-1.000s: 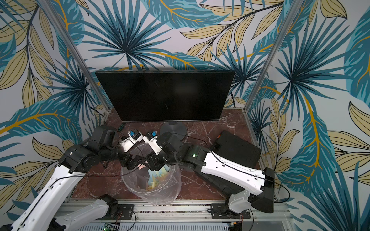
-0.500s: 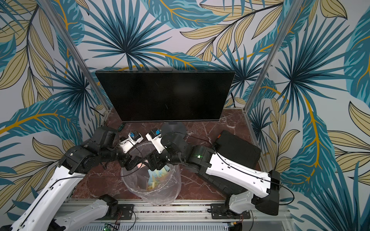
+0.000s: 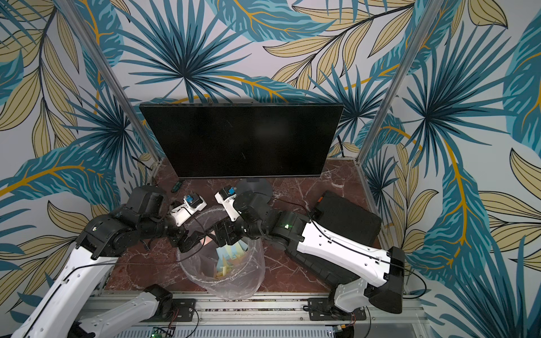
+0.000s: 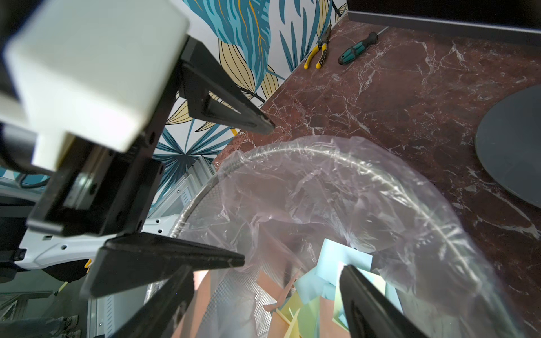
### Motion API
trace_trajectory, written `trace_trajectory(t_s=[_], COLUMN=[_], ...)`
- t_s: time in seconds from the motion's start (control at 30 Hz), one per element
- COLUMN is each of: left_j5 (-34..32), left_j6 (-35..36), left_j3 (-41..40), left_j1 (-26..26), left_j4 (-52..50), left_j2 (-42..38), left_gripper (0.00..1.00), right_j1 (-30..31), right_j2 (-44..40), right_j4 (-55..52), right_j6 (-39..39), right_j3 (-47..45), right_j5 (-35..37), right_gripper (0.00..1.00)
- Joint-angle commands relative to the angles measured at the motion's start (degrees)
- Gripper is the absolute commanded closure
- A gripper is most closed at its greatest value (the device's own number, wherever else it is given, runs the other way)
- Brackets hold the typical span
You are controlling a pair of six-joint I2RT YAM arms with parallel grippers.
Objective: Remove the sticky note from the monitor
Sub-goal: Place the sticky note in the trash bin.
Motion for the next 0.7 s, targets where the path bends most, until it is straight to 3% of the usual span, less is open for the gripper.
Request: trace_trajectory(t_s=[0.0,0.23,0.4,0.67], left_j5=[2.12,-1.61,8.84,13.34], left_j6=[0.88,3.66,8.01,6.27], left_j3=[0.48,6.53,10.47,5.46], left_j1=[-0.14,-0.09,-0.12,-0.35], left_j4=[-1.25,-2.07,-10.38,-5.54], left_j2=[-1.74,-0.93,1.69,1.3], left_gripper=[0.0,0.0,0.0,0.0], right_j1=[-0.14,-0.55,-1.21,-1.33], right_j2=[-0.47,-3.25,-5.49,-5.33], right_j4=[1.22,2.37,2.83,6.15], right_j6=[1.4,2.85,3.14,3.81], right_j3=[-0.12,-4.55,-6.37,-7.27], right_j5=[-0.68,-0.73,-1.23,-4.42], right_gripper=[0.18,0.18,0.17,0.15])
